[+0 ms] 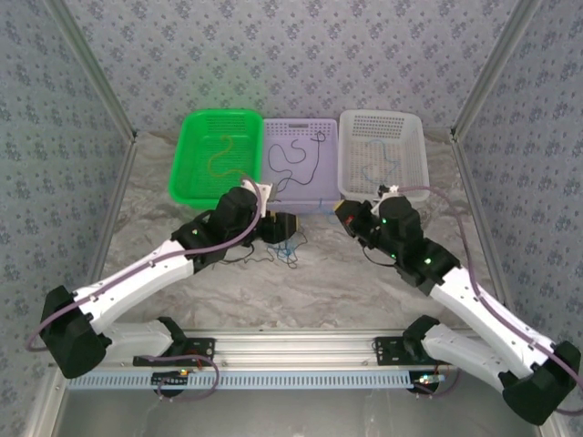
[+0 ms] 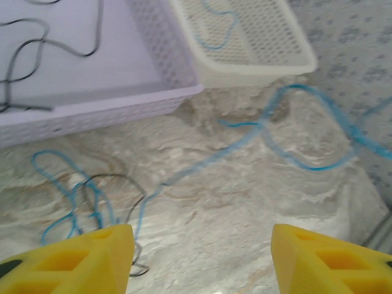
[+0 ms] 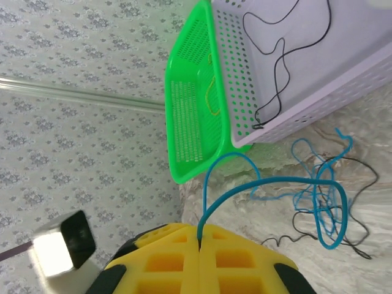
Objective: Untangle the cables
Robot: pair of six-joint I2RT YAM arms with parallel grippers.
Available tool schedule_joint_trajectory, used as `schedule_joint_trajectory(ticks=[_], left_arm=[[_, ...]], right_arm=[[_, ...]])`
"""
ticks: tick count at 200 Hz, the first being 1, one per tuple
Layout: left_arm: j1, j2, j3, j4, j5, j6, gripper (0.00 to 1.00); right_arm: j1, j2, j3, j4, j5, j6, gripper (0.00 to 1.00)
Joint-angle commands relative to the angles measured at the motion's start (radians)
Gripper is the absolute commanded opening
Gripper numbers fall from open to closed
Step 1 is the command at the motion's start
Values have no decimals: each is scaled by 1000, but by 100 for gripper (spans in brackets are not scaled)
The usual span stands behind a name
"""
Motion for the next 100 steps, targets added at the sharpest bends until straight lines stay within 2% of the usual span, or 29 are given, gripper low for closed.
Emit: schedule_joint_trajectory(ticks=[1,42,100], left_arm=[[5,40,-21,-97,-134,-67,61],[0,212,-30,-142,-220,-86,63],[8,466,-11,-7,-169,-83,63]], right_arm=[[-50,-56,-18,-129,-76,-81,0],[-140,-135,-49,-239,-136,-145,0],[-203,-185,-71,-303,-184,-171,0]])
